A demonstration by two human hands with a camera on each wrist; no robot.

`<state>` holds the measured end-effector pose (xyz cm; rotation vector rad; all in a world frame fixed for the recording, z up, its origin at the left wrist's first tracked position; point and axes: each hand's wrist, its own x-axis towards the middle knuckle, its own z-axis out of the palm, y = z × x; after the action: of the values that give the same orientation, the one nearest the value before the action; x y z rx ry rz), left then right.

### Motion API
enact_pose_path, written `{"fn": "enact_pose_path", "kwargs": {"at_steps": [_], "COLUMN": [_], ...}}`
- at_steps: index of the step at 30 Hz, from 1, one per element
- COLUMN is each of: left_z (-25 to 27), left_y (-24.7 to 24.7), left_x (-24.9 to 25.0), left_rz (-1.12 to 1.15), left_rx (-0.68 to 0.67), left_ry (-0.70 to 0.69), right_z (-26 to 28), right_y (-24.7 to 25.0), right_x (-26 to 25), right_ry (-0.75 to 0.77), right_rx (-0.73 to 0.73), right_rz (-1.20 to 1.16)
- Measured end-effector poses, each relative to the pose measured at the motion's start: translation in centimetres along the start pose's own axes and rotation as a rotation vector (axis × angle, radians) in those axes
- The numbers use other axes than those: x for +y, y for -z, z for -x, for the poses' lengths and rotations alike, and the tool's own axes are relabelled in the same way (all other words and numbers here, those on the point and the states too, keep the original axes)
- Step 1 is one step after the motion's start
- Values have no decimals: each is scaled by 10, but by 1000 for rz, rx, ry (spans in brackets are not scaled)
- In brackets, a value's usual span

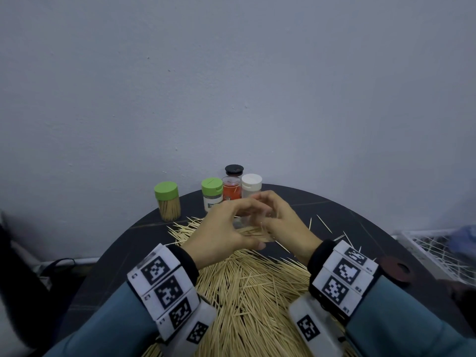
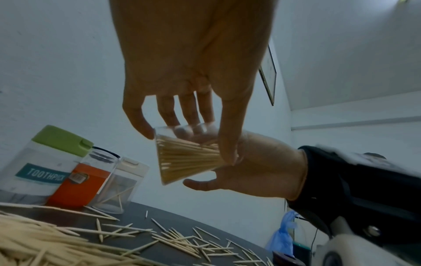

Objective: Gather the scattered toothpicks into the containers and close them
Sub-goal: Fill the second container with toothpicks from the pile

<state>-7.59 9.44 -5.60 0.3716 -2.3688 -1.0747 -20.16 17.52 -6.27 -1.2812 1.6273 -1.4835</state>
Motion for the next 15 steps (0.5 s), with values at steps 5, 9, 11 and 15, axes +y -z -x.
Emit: {"fn": "enact_pose_path", "kwargs": {"at_steps": [5,9,11,15], "left_z": [-2,-3,-3,-4], "left_y": [4,6,8,12], "left_x": [-6,-9,-10,-12], "left_rz": [25,26,8,19], "left_rx": [36,60,65,87], "left_ry": [50,78,101,150], "right_z": [-2,-5,-4,-7], "right_y": [1,3,6,20], "right_x": [-3,-5,-8,-13], "right_ry": [-66,-92,-88,-137], "right_rx": [13,37,32,68], "right_rz": [-83,-144,-137,-24]}}
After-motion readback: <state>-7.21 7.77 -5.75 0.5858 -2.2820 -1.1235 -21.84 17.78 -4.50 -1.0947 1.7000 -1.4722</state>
